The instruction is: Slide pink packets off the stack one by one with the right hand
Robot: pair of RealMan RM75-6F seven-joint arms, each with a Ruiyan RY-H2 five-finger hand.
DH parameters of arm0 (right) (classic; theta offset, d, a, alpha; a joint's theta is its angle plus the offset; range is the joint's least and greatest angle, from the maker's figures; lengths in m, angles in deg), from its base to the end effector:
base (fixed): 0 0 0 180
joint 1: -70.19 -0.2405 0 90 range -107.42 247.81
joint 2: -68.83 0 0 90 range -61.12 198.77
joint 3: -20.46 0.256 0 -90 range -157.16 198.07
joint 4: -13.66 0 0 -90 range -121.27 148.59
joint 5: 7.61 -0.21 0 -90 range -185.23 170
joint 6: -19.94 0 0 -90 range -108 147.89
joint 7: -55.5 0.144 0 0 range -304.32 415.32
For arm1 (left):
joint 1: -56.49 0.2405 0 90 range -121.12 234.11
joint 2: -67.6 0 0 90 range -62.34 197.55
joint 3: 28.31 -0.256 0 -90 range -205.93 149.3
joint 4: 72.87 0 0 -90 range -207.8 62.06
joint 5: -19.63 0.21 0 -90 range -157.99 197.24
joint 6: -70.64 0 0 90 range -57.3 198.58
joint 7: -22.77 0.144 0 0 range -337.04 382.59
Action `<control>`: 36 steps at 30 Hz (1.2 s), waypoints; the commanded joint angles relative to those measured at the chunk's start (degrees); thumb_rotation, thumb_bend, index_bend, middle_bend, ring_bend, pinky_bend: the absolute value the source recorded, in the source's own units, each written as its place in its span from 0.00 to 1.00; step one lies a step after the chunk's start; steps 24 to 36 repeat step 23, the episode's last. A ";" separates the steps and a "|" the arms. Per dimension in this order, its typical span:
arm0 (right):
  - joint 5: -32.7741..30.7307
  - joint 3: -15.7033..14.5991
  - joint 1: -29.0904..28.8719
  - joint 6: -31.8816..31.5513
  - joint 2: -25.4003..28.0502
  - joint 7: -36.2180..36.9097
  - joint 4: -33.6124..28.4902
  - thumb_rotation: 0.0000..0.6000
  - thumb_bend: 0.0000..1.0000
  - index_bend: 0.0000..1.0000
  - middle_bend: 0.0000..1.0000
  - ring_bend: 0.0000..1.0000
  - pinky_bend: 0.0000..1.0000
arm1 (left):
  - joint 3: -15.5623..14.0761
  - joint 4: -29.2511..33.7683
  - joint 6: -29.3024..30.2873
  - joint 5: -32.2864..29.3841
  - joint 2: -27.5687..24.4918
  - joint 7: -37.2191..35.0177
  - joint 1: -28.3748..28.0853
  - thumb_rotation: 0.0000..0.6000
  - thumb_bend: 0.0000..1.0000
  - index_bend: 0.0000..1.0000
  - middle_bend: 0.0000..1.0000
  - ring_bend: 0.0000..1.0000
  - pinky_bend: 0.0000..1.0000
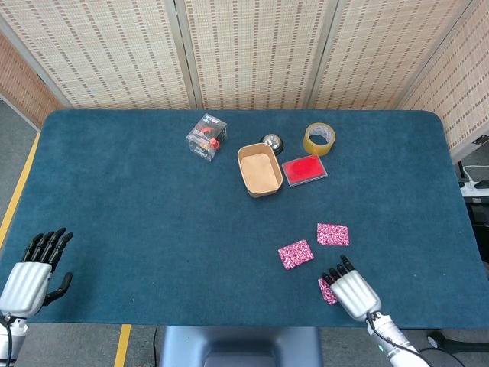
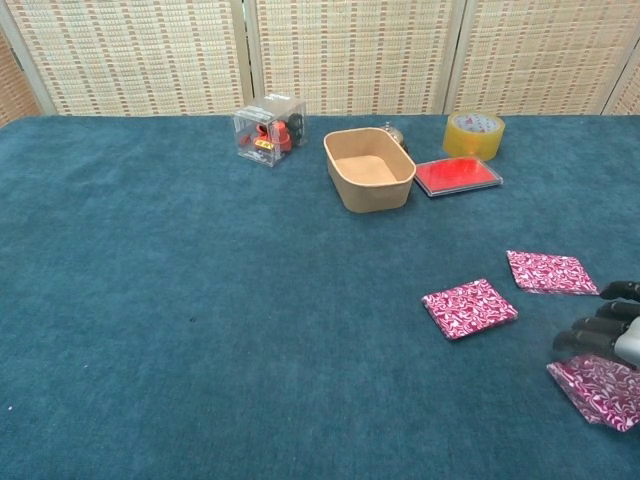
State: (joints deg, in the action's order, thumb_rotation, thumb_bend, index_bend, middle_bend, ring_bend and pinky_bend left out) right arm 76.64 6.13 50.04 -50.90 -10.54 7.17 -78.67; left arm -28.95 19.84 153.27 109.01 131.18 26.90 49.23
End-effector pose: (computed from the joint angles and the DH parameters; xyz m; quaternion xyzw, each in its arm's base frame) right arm -0.2649 -0.1690 0.0101 0.8579 -0.1699 0.1576 0.4587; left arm -0.3029 0.1800 0.1444 -0.6537 -0.3663 -0.3577 0.5573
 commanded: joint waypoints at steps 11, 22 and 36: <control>9.00 -0.78 4.78 -9.07 6.84 9.88 -5.85 1.00 0.28 0.00 0.10 0.11 0.12 | -0.07 0.20 1.12 0.60 -0.46 -0.72 0.51 1.00 0.46 0.00 0.00 0.00 0.07; 6.52 6.34 13.99 -25.18 9.13 30.92 0.04 1.00 0.28 0.00 0.00 0.00 0.00 | 0.70 -4.88 5.06 4.23 2.39 -3.75 0.45 1.00 0.46 0.00 0.00 0.00 0.06; 6.51 6.63 14.08 -25.07 9.26 31.30 0.09 1.00 0.28 0.00 0.00 0.00 0.00 | 0.66 -4.65 4.93 4.12 2.36 -3.51 0.46 1.00 0.46 0.00 0.00 0.00 0.06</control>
